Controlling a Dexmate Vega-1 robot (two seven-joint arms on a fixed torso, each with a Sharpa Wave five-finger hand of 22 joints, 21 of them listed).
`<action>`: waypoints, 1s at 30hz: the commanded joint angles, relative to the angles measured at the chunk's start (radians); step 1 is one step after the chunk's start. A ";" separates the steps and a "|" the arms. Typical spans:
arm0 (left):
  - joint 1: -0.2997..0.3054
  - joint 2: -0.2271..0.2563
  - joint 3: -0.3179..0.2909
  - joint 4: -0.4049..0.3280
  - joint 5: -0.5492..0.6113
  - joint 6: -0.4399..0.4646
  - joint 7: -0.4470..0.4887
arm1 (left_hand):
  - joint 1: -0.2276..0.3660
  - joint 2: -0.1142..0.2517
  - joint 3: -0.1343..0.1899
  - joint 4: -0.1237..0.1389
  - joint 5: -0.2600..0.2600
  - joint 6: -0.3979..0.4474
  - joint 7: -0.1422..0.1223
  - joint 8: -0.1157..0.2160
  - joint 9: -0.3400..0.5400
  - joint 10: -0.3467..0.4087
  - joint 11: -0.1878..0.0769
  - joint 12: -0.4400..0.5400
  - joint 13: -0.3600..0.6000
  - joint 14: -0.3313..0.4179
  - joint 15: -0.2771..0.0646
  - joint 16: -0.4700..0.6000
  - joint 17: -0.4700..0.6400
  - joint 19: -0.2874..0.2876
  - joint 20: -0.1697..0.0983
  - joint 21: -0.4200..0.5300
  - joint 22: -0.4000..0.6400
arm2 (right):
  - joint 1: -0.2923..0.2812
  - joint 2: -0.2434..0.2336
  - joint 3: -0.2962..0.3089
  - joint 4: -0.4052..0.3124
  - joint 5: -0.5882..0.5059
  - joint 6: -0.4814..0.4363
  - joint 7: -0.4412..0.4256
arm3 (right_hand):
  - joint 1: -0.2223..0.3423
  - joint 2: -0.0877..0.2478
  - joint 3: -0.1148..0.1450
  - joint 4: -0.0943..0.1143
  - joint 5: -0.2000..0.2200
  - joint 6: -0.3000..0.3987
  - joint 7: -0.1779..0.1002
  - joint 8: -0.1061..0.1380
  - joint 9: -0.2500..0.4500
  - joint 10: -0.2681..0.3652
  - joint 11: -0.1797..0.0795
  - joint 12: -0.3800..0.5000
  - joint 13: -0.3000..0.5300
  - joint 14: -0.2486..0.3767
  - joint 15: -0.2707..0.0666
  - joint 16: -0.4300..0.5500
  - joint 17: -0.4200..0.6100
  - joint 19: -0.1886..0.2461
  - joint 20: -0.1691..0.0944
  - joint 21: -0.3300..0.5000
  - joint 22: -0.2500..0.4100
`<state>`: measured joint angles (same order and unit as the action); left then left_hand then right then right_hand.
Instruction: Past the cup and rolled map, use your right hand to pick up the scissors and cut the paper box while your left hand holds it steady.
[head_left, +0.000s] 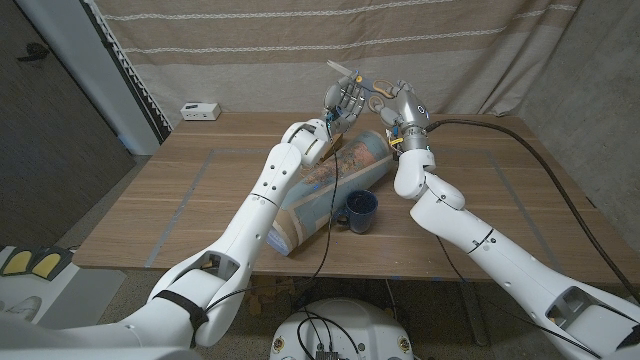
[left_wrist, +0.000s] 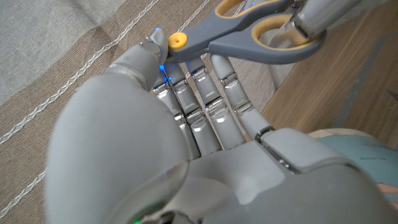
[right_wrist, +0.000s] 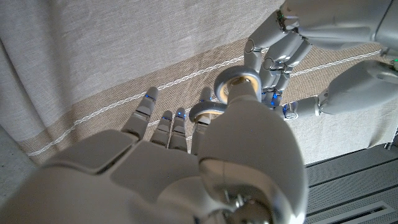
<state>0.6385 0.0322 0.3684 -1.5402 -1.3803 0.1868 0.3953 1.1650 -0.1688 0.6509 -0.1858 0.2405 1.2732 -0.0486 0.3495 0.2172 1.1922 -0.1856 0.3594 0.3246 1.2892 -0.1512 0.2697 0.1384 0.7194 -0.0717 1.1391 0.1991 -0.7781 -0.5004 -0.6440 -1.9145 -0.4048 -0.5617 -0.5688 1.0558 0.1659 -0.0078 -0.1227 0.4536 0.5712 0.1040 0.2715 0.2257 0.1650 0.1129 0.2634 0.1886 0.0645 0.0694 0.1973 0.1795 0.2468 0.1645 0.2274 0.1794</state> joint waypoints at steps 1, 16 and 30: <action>0.001 0.004 0.001 -0.001 0.004 -0.005 -0.016 | 0.002 0.007 0.048 0.040 0.006 0.009 -0.002 0.005 -0.002 0.005 -0.002 0.005 0.004 0.100 -0.087 0.013 0.118 -0.002 -0.105 0.006 0.003 | 0.009 0.003 -0.015 0.006 -0.025 -0.039 -0.016 | 0.003 -0.008 0.003 0.000 -0.010 0.047 -0.007 0.019 0.005 0.037 -0.003 0.012 0.001 0.034 -0.005 0.006 0.002 0.020 0.000 -0.004 0.002; 0.000 0.005 -0.001 0.002 0.007 -0.011 -0.031 | 0.001 0.008 0.049 0.041 0.006 0.009 -0.004 0.007 0.001 0.005 -0.002 0.005 0.004 0.100 -0.087 0.014 0.119 -0.003 -0.105 0.007 0.003 | 0.006 -0.001 -0.018 0.012 -0.042 -0.038 -0.035 | 0.005 -0.016 -0.001 0.003 -0.028 0.154 -0.051 0.060 0.022 0.106 -0.027 0.026 0.000 0.088 -0.024 0.007 0.002 0.044 -0.019 -0.007 0.003; 0.001 0.007 -0.001 -0.002 -0.007 0.001 -0.052 | 0.001 0.007 0.049 0.040 0.006 0.008 -0.002 0.005 -0.002 0.006 -0.001 0.005 0.003 0.101 -0.087 0.015 0.119 -0.003 -0.106 0.010 0.003 | 0.007 0.001 -0.010 0.021 -0.030 -0.024 -0.041 | 0.060 0.004 0.033 -0.020 -0.056 0.187 -0.073 0.109 0.076 0.135 -0.032 0.024 0.001 0.132 0.002 0.009 0.005 0.055 -0.018 -0.008 0.005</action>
<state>0.6399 0.0377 0.3694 -1.5404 -1.3779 0.1813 0.3587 1.1646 -0.1692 0.6538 -0.1886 0.2381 1.2716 -0.0503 0.3572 0.2140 1.1939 -0.1836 0.3594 0.3246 1.2892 -0.1512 0.2698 0.0957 0.7194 -0.0716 1.1422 0.1987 -0.7706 -0.4994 -0.6593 -1.9009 -0.4408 -0.5975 -0.6020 1.0904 0.1621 0.0120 -0.1343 0.4063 0.7508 0.0377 0.3686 0.2894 0.2878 0.0822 0.2893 0.1861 0.1898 0.0727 0.2051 0.1793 0.2917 0.1447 0.2206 0.1793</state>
